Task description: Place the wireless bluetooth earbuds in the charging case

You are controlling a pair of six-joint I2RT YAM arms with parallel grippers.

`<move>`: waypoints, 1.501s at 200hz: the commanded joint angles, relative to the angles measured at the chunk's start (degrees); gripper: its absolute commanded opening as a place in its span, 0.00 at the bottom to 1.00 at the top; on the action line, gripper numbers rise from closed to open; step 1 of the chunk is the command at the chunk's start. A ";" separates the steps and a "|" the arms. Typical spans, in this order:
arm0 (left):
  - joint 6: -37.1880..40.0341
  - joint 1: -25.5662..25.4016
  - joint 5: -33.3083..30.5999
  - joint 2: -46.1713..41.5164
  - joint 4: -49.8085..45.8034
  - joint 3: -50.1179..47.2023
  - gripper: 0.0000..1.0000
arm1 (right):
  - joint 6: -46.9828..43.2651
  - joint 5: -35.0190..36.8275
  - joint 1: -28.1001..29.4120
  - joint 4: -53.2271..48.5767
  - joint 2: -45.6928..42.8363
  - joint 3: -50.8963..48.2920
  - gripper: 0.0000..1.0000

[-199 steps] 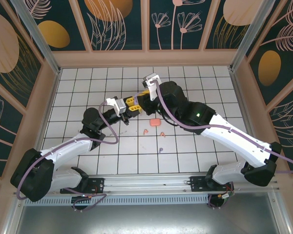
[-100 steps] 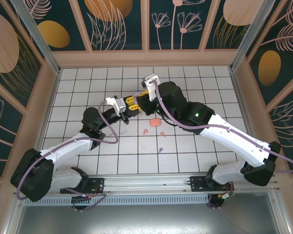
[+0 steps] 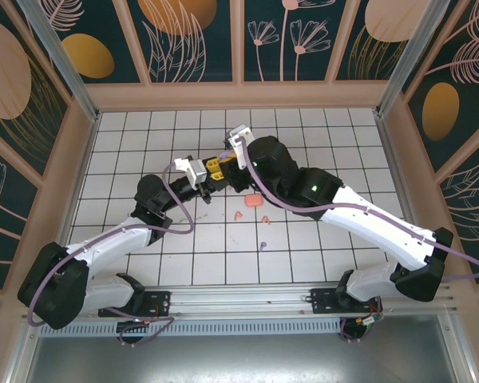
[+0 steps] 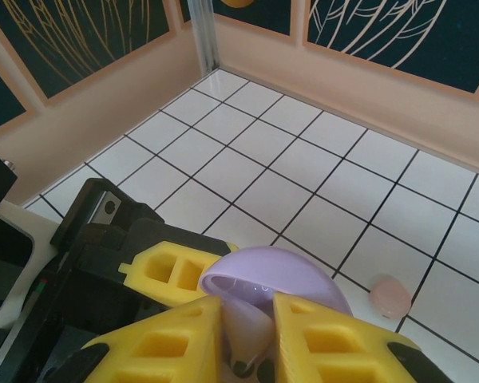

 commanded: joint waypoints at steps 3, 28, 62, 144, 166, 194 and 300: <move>-1.25 -0.50 0.50 -0.08 3.84 2.24 0.00 | -0.28 -1.23 1.77 -3.47 2.74 1.63 0.32; -1.43 -0.49 0.23 0.20 4.38 1.51 0.00 | 2.48 1.89 1.04 -4.83 3.68 6.25 0.50; -2.13 -0.51 -0.64 0.91 7.15 -0.35 0.00 | 7.45 2.17 -0.93 -5.82 2.66 12.84 0.62; -1.59 -0.52 -2.96 -0.16 8.42 -2.85 0.00 | 26.59 2.46 -7.19 -9.07 -8.23 3.24 0.67; -0.93 -0.52 -5.07 -1.61 8.03 -3.75 0.00 | 33.96 -0.26 -10.20 -10.60 -10.18 -6.01 0.67; 0.05 -0.51 -8.82 -3.91 7.65 -5.11 0.00 | 43.69 -2.36 -10.53 -13.05 -10.19 -17.02 0.64; -0.55 -0.51 -12.95 -7.71 9.89 -9.01 0.00 | 63.61 -11.68 -8.09 -7.53 -3.87 -39.47 0.46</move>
